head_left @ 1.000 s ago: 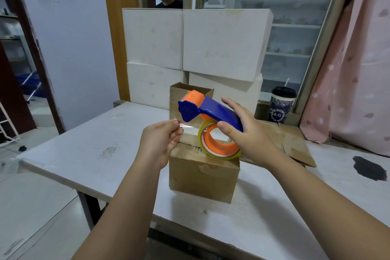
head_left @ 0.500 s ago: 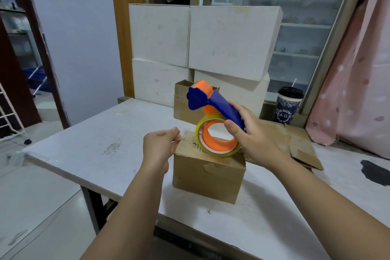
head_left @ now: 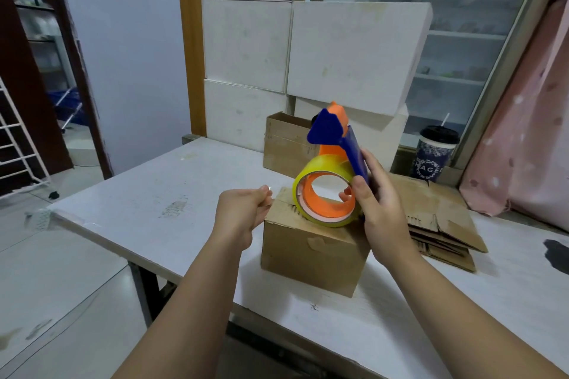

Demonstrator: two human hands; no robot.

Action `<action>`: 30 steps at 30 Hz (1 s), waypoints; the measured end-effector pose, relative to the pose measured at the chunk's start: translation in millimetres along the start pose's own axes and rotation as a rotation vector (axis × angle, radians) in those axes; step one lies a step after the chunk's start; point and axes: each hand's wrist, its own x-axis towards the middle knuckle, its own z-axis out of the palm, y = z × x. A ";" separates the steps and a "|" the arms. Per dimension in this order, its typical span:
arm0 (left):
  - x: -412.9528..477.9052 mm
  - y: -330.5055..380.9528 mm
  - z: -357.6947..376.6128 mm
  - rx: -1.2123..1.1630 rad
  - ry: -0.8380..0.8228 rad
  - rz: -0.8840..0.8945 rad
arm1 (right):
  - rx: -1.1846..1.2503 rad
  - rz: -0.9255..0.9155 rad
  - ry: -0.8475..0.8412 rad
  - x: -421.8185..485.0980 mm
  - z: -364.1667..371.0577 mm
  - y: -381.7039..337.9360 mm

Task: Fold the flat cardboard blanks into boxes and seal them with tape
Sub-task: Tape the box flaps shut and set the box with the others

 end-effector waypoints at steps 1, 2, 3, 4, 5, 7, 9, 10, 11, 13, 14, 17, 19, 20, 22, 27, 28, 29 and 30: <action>0.1 -0.7 0.6 0.022 0.005 0.011 | -0.001 -0.013 0.014 -0.6 0.7 0.2; 0.4 -0.7 1.2 0.044 0.008 0.019 | -0.006 -0.030 0.027 -1.4 1.4 0.7; 1.0 -0.2 1.4 0.064 0.009 0.023 | -0.020 -0.050 0.041 -2.5 2.2 1.1; 2.2 0.8 1.5 0.082 0.006 0.020 | -0.045 -0.069 0.056 -3.5 3.2 1.7; 3.3 2.0 1.1 0.104 0.000 0.013 | -0.075 -0.081 0.069 -4.5 4.3 2.2; 5.5 4.4 0.3 0.174 -0.015 0.007 | -0.128 -0.091 0.087 -5.5 6.9 2.6; 6.7 4.7 0.2 0.256 -0.035 0.023 | -0.149 -0.098 0.099 -4.5 7.9 3.0; 6.8 4.2 0.3 0.282 -0.039 0.032 | -0.149 -0.095 0.101 -3.9 7.8 3.1; 7.1 3.7 0.3 0.296 -0.039 0.033 | -0.149 -0.091 0.100 -3.2 7.3 3.1; 8.0 2.7 0.2 0.302 -0.039 0.029 | -0.155 -0.086 0.090 -2.4 6.4 3.4; 8.1 2.5 0.4 0.299 -0.038 0.029 | -0.161 -0.082 0.083 -2.1 6.4 3.5; 7.7 1.2 1.1 0.288 -0.023 0.030 | -0.182 -0.076 0.072 -1.8 7.2 3.4; 7.1 -0.4 1.6 0.306 -0.011 0.039 | -0.194 -0.073 0.069 -1.5 7.6 3.0; 7.4 -1.4 1.7 0.330 -0.006 0.055 | -0.197 -0.068 0.067 -1.4 7.7 2.5; 8.6 -3.7 2.4 0.402 0.006 0.092 | -0.191 -0.055 0.065 -1.1 7.6 1.5; 11.4 -7.3 2.6 0.519 0.012 0.161 | -0.182 -0.047 0.066 -2.5 8.0 0.8; 12.3 -7.8 2.2 0.543 0.001 0.173 | -0.184 -0.045 0.067 -2.8 8.4 0.7; 13.0 -7.8 1.7 0.566 -0.009 0.177 | -0.187 -0.043 0.070 -2.8 8.9 0.5; 14.0 -7.4 2.0 0.592 -0.017 0.177 | -0.191 -0.040 0.073 -2.9 9.2 0.4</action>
